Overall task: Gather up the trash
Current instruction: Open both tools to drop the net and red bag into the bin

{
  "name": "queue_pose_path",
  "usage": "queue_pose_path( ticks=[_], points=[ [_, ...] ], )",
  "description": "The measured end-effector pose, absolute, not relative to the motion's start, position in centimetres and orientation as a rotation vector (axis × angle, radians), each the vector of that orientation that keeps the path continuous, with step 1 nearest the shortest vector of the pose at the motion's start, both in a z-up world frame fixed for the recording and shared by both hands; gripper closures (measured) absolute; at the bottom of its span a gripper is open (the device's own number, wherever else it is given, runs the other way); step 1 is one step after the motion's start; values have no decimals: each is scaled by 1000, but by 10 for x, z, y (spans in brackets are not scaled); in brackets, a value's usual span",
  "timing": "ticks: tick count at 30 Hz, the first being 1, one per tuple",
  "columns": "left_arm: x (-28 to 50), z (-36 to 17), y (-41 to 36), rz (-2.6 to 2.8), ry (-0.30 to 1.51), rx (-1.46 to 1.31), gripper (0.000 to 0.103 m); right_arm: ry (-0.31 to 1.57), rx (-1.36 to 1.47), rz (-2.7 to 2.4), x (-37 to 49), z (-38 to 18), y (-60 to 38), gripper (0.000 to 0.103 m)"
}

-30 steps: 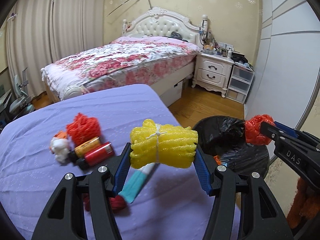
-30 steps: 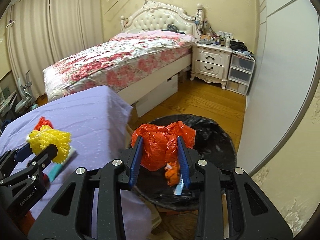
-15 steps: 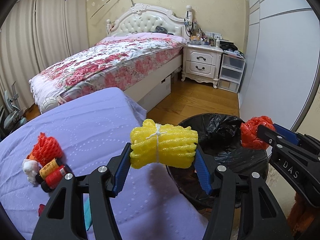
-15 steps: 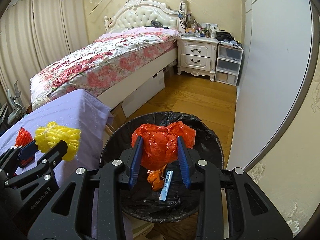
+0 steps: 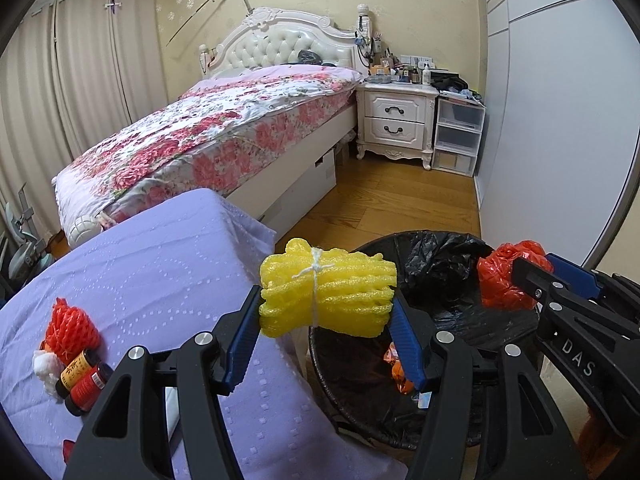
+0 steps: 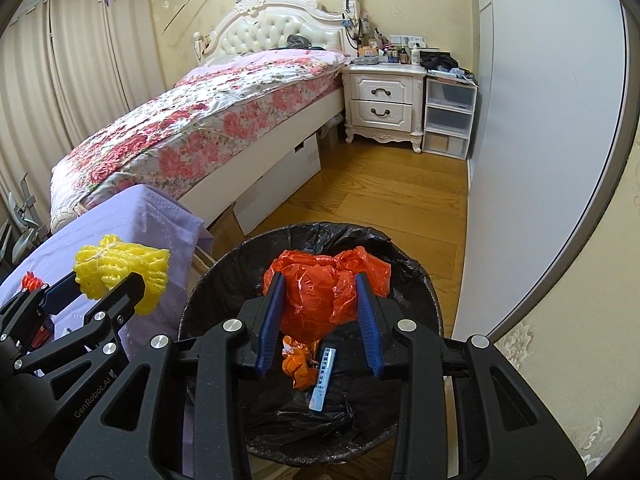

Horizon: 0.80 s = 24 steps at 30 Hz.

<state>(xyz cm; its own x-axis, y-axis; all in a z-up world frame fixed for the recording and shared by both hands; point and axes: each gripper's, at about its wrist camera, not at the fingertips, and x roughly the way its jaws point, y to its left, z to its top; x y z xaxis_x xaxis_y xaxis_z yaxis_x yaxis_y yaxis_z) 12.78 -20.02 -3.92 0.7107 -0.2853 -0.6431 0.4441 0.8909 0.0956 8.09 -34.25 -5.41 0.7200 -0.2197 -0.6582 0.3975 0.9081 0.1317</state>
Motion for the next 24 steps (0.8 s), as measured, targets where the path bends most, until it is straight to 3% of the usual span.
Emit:
queue_pose_path(
  ticks=[3,7,24],
  points=[
    [129,-40,-200,-392,665,245,29,681,284,-358,80,-55,-347,58],
    [133,-41,-197,-378,675,238,24,679,288,-370,80,-55,-349,55],
    [108,-32,-165,-313,692,220,22,698,276,-339,70,-56,-333,54]
  ],
)
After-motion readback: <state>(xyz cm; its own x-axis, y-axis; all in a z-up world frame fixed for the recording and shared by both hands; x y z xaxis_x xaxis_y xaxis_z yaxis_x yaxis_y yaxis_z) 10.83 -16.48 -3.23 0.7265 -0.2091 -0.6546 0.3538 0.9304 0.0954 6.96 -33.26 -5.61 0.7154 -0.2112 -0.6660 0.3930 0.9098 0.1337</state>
